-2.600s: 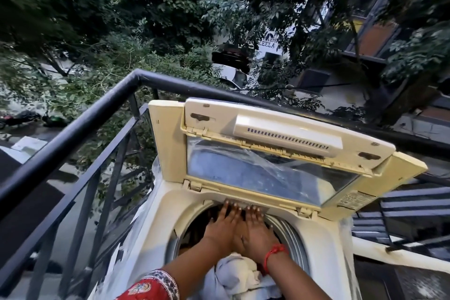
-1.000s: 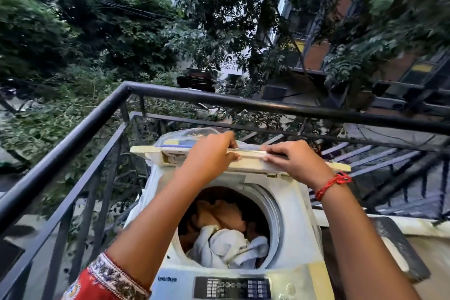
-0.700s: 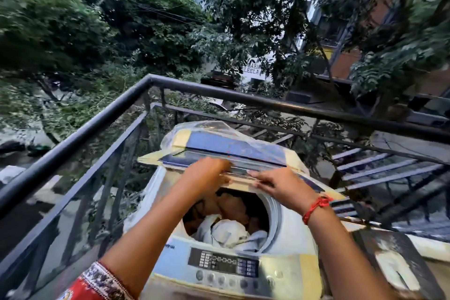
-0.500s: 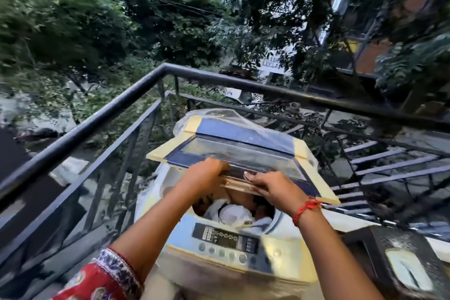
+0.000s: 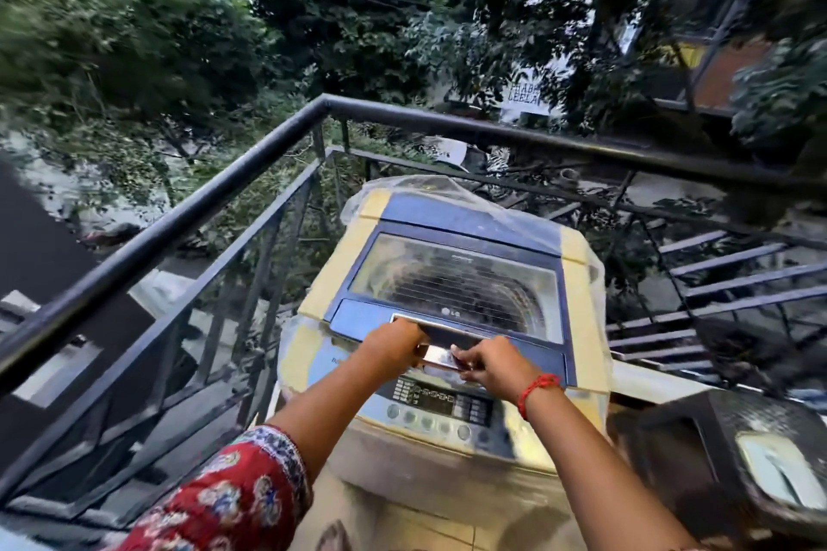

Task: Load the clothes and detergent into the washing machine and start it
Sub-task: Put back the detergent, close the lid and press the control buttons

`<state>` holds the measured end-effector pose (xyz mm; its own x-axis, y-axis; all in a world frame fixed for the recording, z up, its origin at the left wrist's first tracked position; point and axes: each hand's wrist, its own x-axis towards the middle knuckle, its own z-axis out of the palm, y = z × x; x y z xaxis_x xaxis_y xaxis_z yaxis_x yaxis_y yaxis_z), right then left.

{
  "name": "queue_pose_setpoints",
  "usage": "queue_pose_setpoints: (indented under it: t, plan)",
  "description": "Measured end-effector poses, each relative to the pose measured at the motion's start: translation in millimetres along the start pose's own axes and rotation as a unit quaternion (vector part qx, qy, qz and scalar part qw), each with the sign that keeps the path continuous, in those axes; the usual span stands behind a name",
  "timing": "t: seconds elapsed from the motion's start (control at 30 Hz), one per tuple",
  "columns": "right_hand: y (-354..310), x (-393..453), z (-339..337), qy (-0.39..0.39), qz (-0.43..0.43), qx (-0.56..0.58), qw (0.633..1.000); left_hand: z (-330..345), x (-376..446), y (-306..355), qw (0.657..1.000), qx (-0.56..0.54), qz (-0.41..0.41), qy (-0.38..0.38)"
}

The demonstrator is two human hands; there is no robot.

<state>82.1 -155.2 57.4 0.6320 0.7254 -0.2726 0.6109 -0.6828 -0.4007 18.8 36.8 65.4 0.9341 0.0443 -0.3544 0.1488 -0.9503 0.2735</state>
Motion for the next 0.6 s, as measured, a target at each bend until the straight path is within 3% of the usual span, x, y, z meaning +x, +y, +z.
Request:
queue_pose_setpoints:
  t: [0.13,0.6]
  plan:
    - [3,3,9,-0.033,0.001,0.0,0.999,10,6,-7,0.999,0.0,0.008,-0.031]
    - [11,28,15,-0.047,0.148,0.142,0.978,24,37,-19,0.998,-0.01,-0.017,-0.051]
